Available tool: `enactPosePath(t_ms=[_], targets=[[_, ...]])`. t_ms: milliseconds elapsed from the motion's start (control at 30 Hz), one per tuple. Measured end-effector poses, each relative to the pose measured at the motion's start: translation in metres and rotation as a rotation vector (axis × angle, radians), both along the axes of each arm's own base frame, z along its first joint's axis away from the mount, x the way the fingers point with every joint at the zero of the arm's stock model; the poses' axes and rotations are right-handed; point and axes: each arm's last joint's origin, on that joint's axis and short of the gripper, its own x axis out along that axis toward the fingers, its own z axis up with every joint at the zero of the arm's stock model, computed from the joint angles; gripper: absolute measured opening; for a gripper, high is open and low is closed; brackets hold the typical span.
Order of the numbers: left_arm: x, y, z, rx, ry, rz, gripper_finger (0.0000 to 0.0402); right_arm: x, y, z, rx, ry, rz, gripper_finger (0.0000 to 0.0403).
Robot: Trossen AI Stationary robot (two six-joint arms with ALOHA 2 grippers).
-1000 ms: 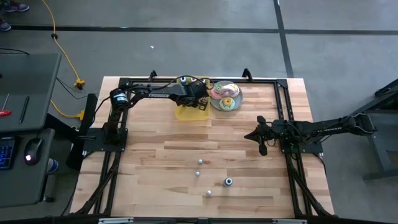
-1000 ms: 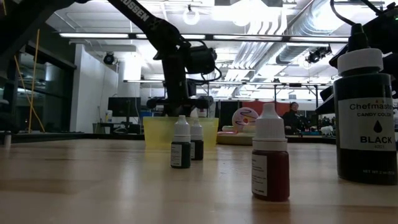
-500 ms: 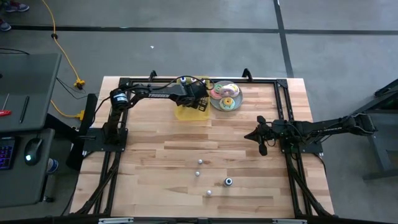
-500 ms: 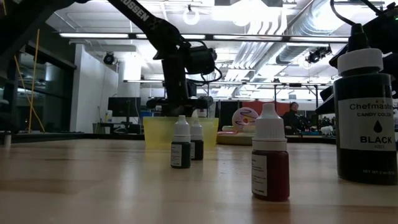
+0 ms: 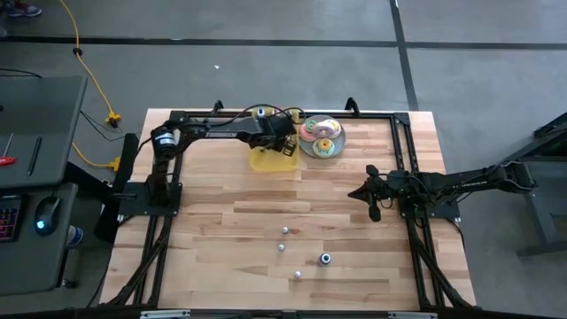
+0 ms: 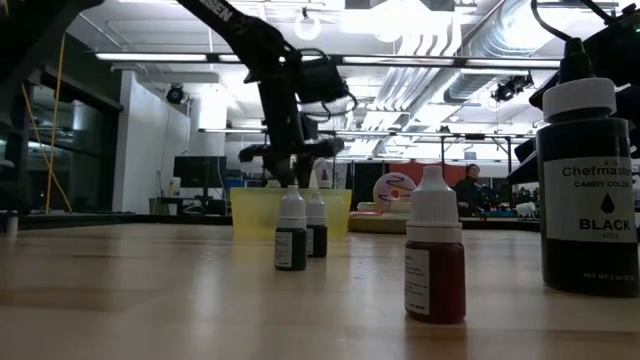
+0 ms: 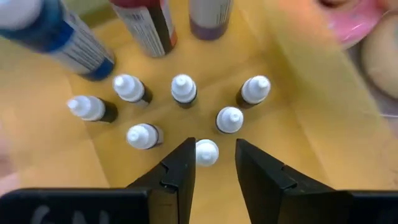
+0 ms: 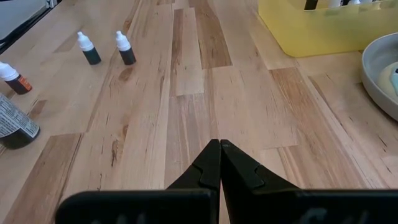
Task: Pick & Place food coloring
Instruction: Put the small orange food coloring bottle into the bin
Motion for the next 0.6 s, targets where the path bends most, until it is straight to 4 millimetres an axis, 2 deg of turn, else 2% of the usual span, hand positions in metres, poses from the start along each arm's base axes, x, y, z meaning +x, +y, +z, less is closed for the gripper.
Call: enactPosePath(t_ms=[333,600], targets=[[-0.018,-0.007,0.058,0.118,-0.059,-0.134,0.0109,0.000,0.000,0.000,0.000,0.000,0.000,0.0000],[-0.035,-0.031,0.097,0.196,-0.034,-0.316,0.0109,0.000,0.000,0.000,0.000,0.001,0.000,0.0000]])
